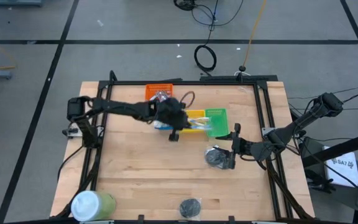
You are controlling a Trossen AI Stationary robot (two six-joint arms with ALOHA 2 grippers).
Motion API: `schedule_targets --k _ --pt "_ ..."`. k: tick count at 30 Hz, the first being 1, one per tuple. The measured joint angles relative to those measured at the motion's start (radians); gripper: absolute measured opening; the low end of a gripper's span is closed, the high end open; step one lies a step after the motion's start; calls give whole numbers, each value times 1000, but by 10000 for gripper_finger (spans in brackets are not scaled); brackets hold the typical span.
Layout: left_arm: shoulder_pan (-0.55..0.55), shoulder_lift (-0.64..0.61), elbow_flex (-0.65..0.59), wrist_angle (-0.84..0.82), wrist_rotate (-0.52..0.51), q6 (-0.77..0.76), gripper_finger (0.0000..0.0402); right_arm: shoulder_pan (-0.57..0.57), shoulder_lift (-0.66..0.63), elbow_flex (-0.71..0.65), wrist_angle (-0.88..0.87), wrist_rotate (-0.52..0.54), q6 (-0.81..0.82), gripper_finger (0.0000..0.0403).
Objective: Pick & Place Travel size toiletries
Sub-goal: Put the blue toothbrush into the yellow basket, then put the top left hairbrush into the green basket
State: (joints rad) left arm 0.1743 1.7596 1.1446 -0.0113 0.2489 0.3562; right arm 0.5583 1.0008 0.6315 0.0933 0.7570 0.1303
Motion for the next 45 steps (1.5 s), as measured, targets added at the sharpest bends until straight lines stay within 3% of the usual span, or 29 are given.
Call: schedule_targets --k 5,11,17,25,31,35,39,45 --pt "69 85 0 134 121 -32 9 0 0 0 0 0 0 171" --pt "100 159 0 133 135 -60 17 0 0 0 0 -2 3 171" --pt "102 172 0 124 55 -140 50 0 0 0 -1 -2 0 171" --pt "89 122 1 65 36 -148 109 0 0 0 -1 -2 0 171" --pt "83 116 1 -30 -117 -123 163 0 0 0 -3 -3 8 171" --pt "81 93 0 -59 -56 -146 185 24 -5 0 -37 -36 23 171" --pt "41 2 1 -41 72 -184 196 73 -8 2 -186 -54 139 171" --pt "-104 -160 2 -34 32 -117 198 110 31 1 -579 -83 678 171"
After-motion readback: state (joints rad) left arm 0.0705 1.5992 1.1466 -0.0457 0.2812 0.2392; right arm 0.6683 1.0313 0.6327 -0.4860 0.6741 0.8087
